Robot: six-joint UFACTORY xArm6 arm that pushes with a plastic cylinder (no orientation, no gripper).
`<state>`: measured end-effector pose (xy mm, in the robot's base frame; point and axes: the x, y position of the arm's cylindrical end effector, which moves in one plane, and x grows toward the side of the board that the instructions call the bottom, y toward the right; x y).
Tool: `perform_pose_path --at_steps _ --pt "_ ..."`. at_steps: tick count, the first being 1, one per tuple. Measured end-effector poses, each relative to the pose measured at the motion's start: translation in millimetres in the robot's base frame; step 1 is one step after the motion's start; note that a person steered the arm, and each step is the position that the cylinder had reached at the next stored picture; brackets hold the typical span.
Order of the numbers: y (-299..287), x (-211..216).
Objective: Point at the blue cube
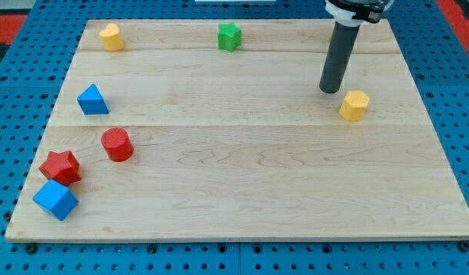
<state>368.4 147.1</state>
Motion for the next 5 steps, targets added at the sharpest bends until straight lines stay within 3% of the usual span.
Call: perform_pose_path --at_steps 2,3,5 --pt "-66.9 0.0" --pt "-149.9 -0.1" --pt "-275.2 59.5"
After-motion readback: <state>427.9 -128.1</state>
